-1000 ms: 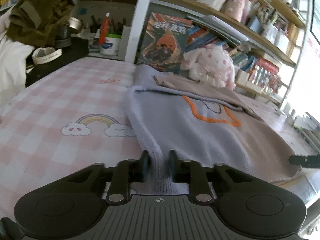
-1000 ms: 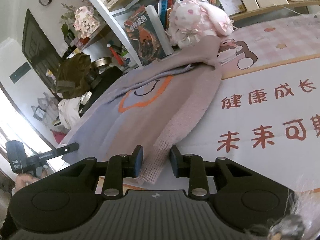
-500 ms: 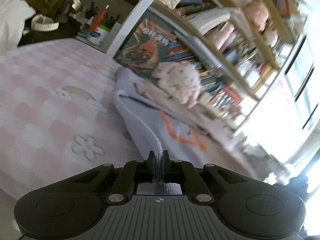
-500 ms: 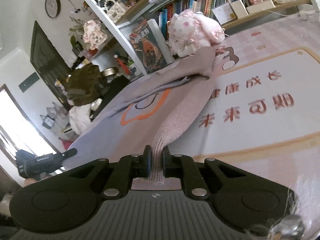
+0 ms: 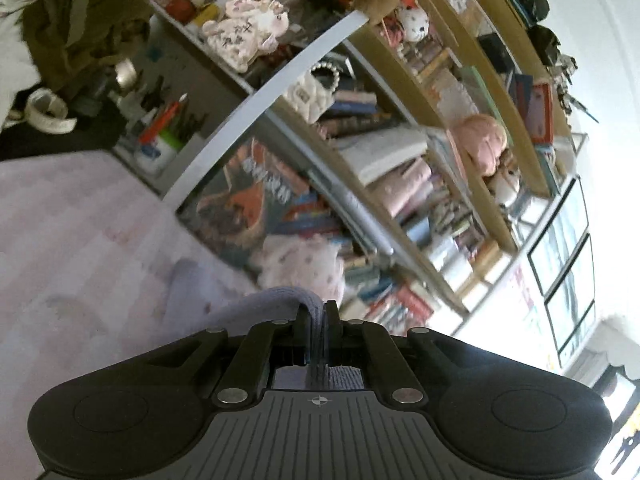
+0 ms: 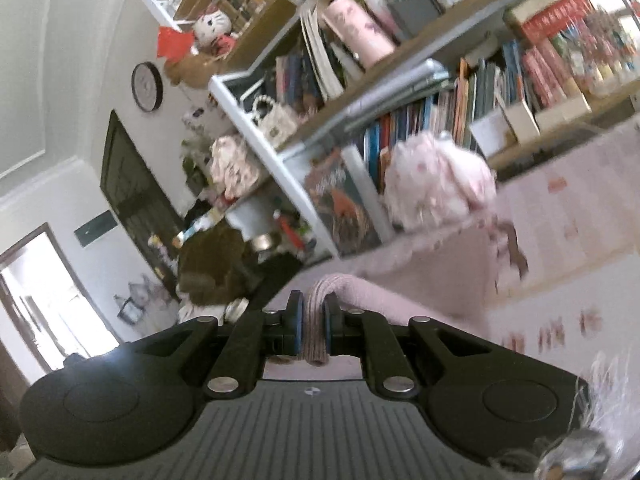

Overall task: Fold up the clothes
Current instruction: 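Lift the hem with both grippers and fold it toward the collar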

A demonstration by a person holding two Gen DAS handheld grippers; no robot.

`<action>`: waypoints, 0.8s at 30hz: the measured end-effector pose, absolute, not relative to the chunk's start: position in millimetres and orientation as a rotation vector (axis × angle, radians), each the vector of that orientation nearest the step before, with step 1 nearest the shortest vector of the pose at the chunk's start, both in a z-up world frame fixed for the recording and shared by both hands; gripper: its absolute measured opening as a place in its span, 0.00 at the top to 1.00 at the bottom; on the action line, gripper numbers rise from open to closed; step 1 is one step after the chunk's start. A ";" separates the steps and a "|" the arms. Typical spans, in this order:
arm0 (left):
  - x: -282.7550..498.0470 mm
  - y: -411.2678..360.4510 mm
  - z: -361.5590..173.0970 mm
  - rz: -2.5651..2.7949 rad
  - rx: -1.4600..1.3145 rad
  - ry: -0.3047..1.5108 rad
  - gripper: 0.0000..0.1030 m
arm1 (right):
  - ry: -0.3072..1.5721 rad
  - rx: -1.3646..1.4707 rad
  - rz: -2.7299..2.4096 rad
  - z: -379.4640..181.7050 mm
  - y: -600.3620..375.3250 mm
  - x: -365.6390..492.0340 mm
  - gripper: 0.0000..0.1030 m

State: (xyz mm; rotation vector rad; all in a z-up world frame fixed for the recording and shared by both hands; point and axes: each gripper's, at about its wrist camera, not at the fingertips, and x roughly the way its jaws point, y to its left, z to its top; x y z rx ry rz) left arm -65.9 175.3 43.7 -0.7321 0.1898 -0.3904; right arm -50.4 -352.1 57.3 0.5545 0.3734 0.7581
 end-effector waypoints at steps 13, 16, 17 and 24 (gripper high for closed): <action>45.5 164.4 50.9 -0.286 -0.660 0.262 0.96 | 0.442 0.513 0.601 68.3 -323.6 75.0 0.91; 62.4 166.9 39.6 -0.257 -0.653 0.305 0.96 | 0.491 0.537 0.577 50.8 -321.9 101.4 0.91; 68.2 168.0 35.0 -0.249 -0.656 0.322 0.96 | 0.507 0.545 0.569 44.4 -321.3 109.7 0.91; 105.5 171.4 5.3 -0.187 -0.660 0.434 0.90 | 0.608 0.555 0.505 4.4 -308.9 155.9 0.89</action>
